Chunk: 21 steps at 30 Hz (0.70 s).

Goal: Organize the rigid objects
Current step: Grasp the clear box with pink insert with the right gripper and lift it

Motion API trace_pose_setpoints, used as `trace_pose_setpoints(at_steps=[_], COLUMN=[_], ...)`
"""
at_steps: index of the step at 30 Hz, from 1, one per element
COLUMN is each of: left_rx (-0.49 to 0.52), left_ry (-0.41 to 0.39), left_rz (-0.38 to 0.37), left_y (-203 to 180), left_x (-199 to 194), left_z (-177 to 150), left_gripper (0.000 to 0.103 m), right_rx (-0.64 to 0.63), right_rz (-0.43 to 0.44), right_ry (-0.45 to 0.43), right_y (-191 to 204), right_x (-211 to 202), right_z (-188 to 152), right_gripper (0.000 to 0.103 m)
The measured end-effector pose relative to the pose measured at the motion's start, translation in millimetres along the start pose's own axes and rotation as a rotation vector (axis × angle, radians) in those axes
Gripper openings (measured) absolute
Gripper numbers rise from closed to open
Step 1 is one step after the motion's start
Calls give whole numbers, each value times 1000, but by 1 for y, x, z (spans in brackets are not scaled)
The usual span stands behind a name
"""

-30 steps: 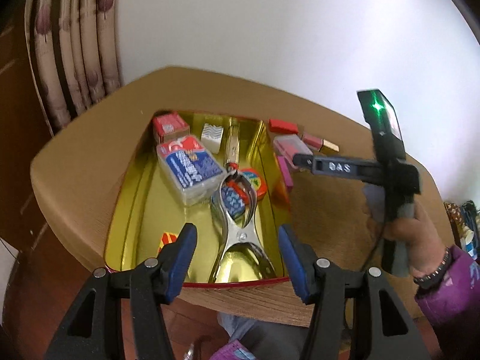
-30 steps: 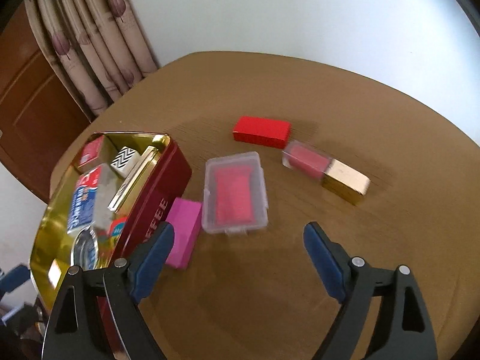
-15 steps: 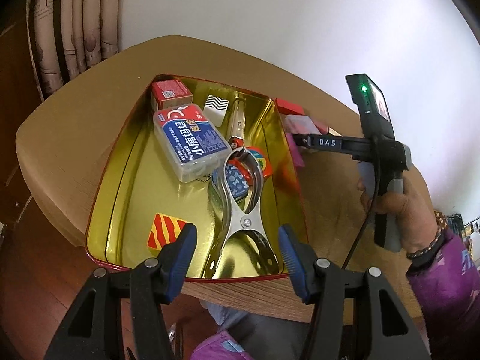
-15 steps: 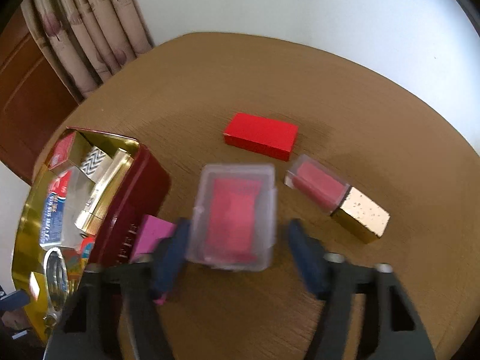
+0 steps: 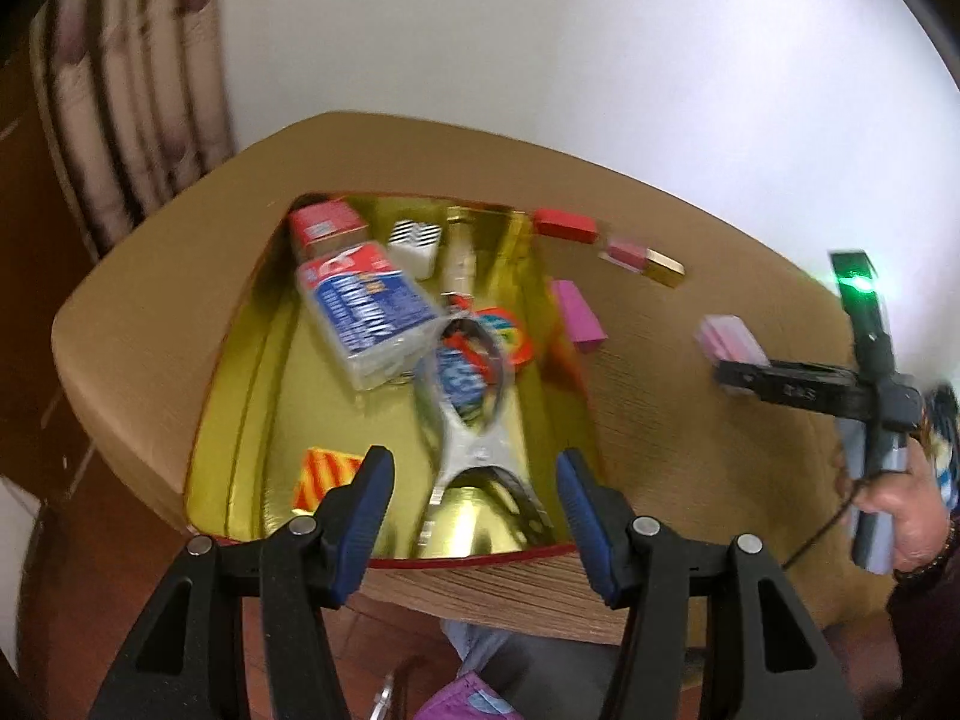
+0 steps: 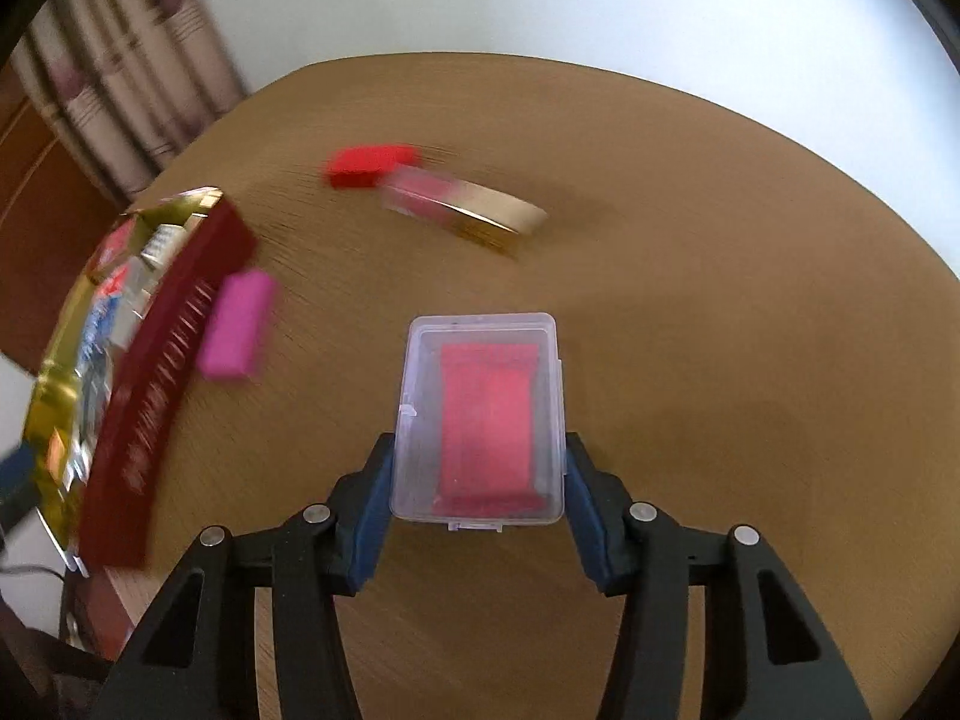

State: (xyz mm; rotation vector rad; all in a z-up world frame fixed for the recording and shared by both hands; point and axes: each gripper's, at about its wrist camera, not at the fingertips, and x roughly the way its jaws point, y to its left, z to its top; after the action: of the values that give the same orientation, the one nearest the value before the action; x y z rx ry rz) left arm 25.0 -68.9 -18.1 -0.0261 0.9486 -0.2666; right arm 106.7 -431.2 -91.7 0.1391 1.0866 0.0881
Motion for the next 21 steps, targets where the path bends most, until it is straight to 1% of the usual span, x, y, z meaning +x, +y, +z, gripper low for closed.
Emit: trace_pose_setpoints(at_steps=[4, 6, 7, 9, 11, 13, 14, 16, 17, 21], left_rx=[85, 102, 101, 104, 85, 74, 71, 72, 68, 45], left_ry=[10, 26, 30, 53, 93, 142, 175, 215, 237, 274], left_rz=[-46, -60, -67, -79, -38, -7, 31, 91, 108, 138], left_y=[-36, -54, -63, -80, -91, -101, -105, -109, -110, -109], left_x=[-3, 0, 2, 12, 26, 42, 54, 69, 78, 99], left_z=[6, 16, 23, 39, 54, 67, 74, 80, 84, 94], left_gripper=[57, 57, 57, 58, 58, 58, 58, 58, 58, 58], right_rx=[96, 126, 146, 155, 151, 146, 152, 174, 182, 187], right_rz=[-45, -51, -38, -21, -18, -10, 1, 43, 59, 100], right_ry=[-22, -34, -41, -53, -65, -81, -88, -107, -114, -135], right_y=[-60, -77, -84, -85, -95, -90, -82, -89, -92, -93], right_x=[-22, -27, -30, -30, -35, -32, -26, -28, -29, -32], right_z=[-29, -37, -41, -43, -53, -53, -47, -49, -50, -54], right_gripper=[50, 50, 50, 50, 50, 51, 51, 51, 51, 50])
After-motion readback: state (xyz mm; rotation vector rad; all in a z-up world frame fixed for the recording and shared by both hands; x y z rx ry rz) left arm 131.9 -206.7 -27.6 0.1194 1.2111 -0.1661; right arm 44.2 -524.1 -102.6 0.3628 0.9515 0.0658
